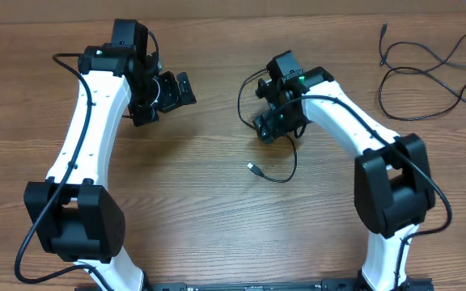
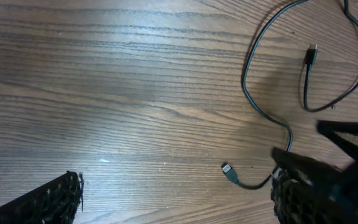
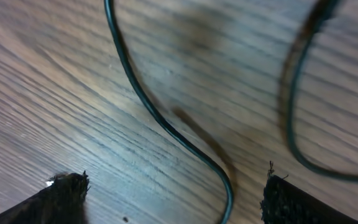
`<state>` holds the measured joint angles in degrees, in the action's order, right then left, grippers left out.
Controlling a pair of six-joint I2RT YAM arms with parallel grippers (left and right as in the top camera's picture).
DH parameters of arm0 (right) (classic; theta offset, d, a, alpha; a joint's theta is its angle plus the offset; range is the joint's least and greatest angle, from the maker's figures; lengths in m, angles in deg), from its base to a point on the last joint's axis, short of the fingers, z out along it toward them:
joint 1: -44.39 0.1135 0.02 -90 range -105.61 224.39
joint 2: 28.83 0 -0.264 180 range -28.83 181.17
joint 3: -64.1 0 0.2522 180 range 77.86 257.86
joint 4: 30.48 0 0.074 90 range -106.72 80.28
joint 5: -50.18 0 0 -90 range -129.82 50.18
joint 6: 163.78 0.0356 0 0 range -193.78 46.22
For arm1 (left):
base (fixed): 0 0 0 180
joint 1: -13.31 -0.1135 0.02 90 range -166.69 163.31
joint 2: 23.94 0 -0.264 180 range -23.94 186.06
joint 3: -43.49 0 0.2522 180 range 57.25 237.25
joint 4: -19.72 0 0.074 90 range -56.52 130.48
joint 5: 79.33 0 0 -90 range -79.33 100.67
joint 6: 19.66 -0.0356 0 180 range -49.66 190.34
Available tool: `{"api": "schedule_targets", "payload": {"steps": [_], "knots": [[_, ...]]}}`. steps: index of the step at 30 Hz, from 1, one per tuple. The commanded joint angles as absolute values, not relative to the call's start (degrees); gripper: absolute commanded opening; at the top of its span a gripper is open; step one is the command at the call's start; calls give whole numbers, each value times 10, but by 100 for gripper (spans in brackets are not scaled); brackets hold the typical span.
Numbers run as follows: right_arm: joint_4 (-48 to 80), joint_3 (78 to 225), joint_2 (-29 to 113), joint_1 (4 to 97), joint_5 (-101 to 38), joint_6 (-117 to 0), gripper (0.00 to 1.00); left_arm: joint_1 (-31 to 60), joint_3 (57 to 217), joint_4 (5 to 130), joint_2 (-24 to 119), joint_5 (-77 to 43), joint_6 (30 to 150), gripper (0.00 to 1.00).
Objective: Untangle cables
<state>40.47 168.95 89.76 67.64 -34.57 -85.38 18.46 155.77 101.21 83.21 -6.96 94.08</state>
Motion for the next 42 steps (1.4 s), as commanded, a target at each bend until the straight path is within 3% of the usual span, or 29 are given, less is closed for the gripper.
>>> {"api": "schedule_targets", "payload": {"steps": [1,3,6,21,27,38,40,42], "knots": [[404,1686,915,675,-306,-923,91,185,1565,1012,816,-82,928,100],[399,1680,917,675,-294,-943,89,186,1565,1012,816,-82,928,100],[395,1679,917,675,-294,-951,74,186,1565,1012,816,-83,928,100],[373,1678,917,675,-295,-951,76,189,1565,1029,816,-85,927,100],[373,1678,919,675,-299,-951,73,206,1565,1037,816,-103,873,100],[361,1678,925,674,-335,-950,73,271,1565,1038,816,-84,810,100],[360,1678,927,674,-356,-948,88,276,1565,1041,816,-65,810,100],[360,1678,929,669,-358,-948,88,279,1565,1047,816,-63,810,100]]}}
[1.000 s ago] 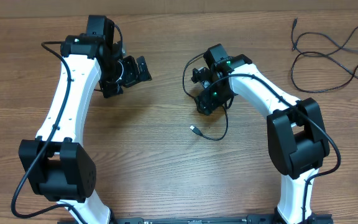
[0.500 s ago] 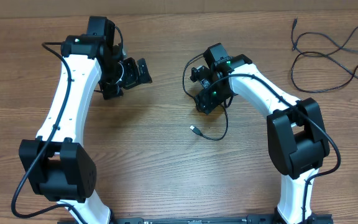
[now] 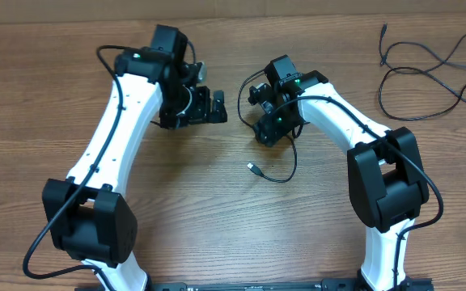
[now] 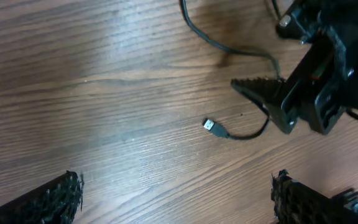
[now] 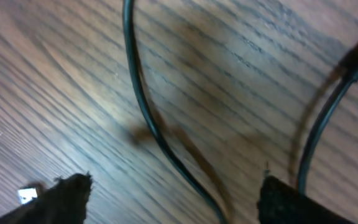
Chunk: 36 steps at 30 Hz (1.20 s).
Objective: Untangle cables
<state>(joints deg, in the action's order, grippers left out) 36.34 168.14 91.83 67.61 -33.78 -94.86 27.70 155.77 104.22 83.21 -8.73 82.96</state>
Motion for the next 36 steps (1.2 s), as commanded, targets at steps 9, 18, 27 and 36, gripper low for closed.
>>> {"api": "schedule_targets", "payload": {"steps": [9,18,27,36], "knots": [[370,1678,946,655,-306,-935,49,279,1565,1038,816,-18,812,100],[374,1678,948,657,-288,-935,30,263,1565,1040,816,66,892,99],[376,1678,948,666,-276,-916,12,262,1565,1039,816,66,893,100],[384,1678,948,675,-369,-923,35,262,1565,1049,816,66,892,100]]}}
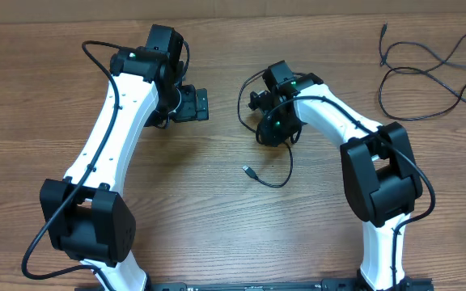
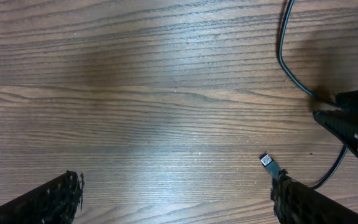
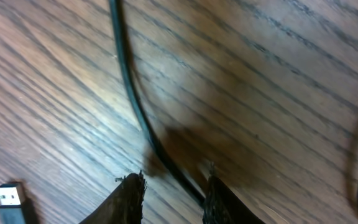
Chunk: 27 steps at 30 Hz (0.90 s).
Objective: Untangle cables
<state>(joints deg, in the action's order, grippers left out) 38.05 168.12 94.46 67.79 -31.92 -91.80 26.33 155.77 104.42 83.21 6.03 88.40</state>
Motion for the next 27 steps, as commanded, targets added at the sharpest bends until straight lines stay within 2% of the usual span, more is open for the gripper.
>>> {"api": "schedule_targets", "payload": {"steps": [1,7,12,18,22,27], "knots": [[385,1678,948,675,-384,-923,36,262,1565,1049,816,66,892,100],[381,1678,948,675,-408,-940,38,262,1565,1049,816,66,892,100],[387,1678,949,675,-360,-940,37,262,1565,1050,816,66,892,99],[391,1678,961,675,-341,-940,25,262,1565,1050,816,66,892,100],[388,1678,965,675,-284,-933,5,262,1565,1047,816,66,892,100],[359,1684,964,675,-242,-847,4,262,1565,1039,816,43,892,100]]}}
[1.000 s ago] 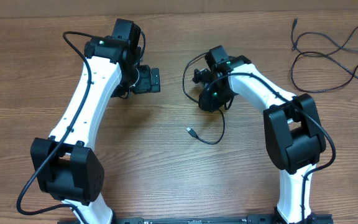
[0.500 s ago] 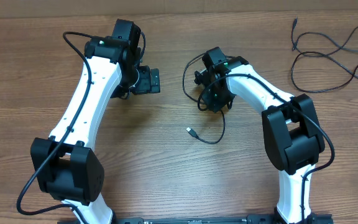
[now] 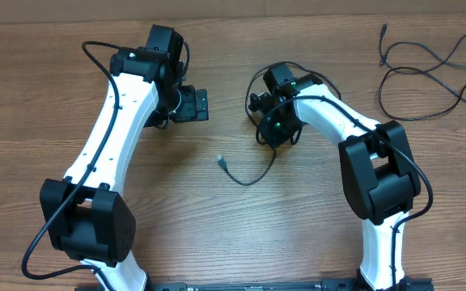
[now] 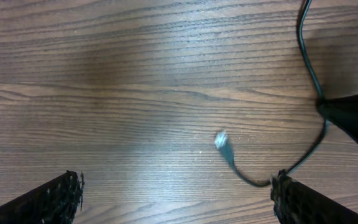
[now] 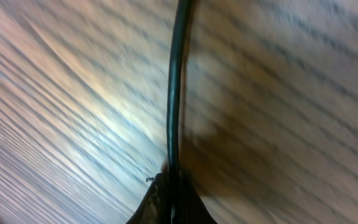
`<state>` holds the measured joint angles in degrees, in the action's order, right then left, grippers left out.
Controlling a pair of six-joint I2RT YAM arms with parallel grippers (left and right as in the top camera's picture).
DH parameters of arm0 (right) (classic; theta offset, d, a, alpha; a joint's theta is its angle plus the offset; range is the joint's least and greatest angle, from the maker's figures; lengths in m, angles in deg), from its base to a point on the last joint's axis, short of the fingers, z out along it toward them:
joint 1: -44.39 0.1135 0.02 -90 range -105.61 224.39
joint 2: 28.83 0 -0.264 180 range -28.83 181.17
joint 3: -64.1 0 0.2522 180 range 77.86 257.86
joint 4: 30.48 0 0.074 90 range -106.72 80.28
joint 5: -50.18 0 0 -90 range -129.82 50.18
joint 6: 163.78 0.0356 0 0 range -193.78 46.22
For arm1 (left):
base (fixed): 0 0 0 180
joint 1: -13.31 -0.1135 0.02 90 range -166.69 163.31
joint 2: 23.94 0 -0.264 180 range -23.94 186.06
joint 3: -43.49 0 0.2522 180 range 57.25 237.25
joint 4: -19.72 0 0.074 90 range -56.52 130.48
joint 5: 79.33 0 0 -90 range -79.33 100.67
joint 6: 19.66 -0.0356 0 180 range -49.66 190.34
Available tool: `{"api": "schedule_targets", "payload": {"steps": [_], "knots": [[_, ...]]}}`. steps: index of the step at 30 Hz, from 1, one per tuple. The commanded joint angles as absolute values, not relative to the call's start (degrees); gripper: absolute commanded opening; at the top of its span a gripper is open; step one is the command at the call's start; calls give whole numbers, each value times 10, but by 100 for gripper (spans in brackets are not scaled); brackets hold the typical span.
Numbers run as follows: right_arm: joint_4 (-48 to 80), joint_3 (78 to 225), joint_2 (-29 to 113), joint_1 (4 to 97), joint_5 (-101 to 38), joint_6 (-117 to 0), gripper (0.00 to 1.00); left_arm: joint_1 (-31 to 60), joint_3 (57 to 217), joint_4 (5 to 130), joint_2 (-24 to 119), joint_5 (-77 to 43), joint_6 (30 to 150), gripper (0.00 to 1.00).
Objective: Untangle cables
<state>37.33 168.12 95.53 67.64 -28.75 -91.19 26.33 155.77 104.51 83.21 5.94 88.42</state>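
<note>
A thin black cable (image 3: 249, 176) lies at mid-table, its free USB plug (image 3: 222, 161) pointing left; the plug (image 4: 221, 141) also shows in the left wrist view. My right gripper (image 3: 270, 133) is shut on this cable, and the cable (image 5: 176, 93) runs straight up from the closed right gripper (image 5: 171, 185). The rest of the cable loops behind the right wrist. To the left of it, my left gripper (image 3: 192, 105) hovers open with nothing between its fingers; wood shows under the left gripper (image 4: 176, 182).
More black cables (image 3: 427, 69) lie loosely coiled at the far right corner of the wooden table (image 3: 176, 202). In the left wrist view the right gripper's dark fingers (image 4: 353, 115) reach in from the right edge.
My right gripper went from nearly shut around the cable to shut on it. The cable's plug end now lies further left. The left arm has not moved.
My right gripper stood open over the cable while the left gripper was far left. Then the left gripper was closer to the right one, then a little back. The right jaws narrowed and are now shut on the cable, whose plug end has shifted left.
</note>
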Motion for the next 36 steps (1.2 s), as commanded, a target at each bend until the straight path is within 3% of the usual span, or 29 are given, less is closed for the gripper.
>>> {"api": "schedule_targets", "payload": {"steps": [1,5,12,18,22,25,26,28,30,33,36], "knots": [[351,1686,964,675,-240,-818,4,262,1565,1035,816,34,892,100],[341,1711,964,676,-180,-720,4,262,1565,1021,816,-1,892,100],[344,1769,964,683,-34,-669,4,262,1565,1021,816,-13,892,100],[366,1819,961,705,-44,-650,4,262,1565,1021,816,-14,892,100],[380,1841,961,720,-128,-630,4,262,1565,1021,816,-14,892,100],[387,1844,961,720,-185,-592,16,262,1565,1023,816,-14,892,100],[390,1844,961,719,-203,-583,26,262,1565,1023,816,-14,892,100],[397,1844,961,712,-228,-583,60,262,1565,1023,816,-14,892,100],[406,1844,961,702,-251,-583,82,262,1565,1023,816,-14,892,100],[415,1844,961,683,-296,-578,96,262,1565,1023,816,-14,892,100],[415,1844,961,660,-355,-558,100,262,1565,1022,816,-14,892,100]]}}
